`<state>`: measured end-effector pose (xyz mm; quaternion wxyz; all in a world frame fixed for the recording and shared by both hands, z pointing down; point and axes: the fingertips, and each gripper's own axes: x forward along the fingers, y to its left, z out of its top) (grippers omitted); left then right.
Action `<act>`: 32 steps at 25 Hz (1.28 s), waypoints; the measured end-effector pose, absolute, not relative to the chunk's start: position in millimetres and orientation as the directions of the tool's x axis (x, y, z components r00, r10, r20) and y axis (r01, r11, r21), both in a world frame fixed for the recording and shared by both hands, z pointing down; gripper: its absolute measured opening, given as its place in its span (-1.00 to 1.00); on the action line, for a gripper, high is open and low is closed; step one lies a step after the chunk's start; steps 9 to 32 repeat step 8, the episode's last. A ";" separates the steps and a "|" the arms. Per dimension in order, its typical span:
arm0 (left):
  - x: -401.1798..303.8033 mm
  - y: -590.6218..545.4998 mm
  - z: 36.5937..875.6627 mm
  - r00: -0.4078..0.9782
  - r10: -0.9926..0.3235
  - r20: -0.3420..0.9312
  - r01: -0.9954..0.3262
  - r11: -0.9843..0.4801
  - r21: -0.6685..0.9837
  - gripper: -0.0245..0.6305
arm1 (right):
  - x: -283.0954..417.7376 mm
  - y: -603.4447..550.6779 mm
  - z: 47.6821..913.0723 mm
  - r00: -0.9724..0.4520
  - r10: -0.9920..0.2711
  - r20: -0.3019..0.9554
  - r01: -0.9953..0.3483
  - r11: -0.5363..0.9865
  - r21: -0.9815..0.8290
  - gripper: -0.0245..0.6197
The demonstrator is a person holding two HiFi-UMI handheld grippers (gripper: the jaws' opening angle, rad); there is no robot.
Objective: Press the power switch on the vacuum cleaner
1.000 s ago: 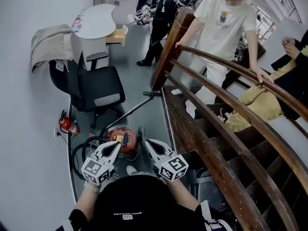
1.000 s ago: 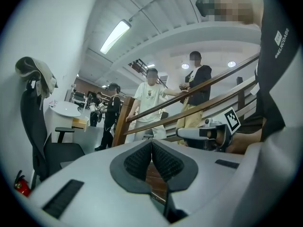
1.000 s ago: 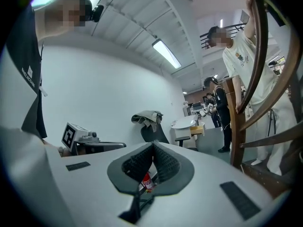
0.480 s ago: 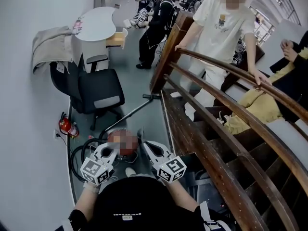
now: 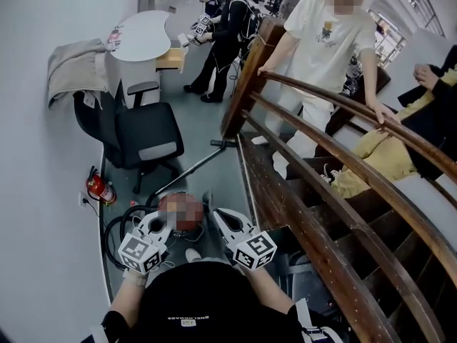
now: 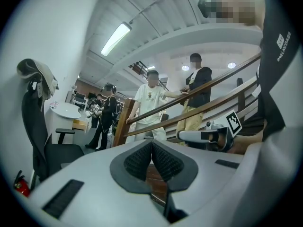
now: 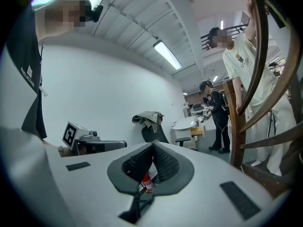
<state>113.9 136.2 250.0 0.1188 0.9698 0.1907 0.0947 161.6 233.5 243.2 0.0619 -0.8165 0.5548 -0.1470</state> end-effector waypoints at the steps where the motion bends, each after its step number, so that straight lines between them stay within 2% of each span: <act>1: 113.6 136.5 249.9 0.909 0.393 0.140 0.348 -0.899 0.266 -0.88 | 161.2 233.9 243.1 0.342 -0.924 0.171 -0.887 -0.377 -0.265 -0.84; 32: 111.1 137.6 248.6 0.910 0.391 0.139 0.347 -0.900 0.262 -0.87 | 161.1 236.7 241.7 0.340 -0.924 0.172 -0.890 -0.376 -0.259 -0.84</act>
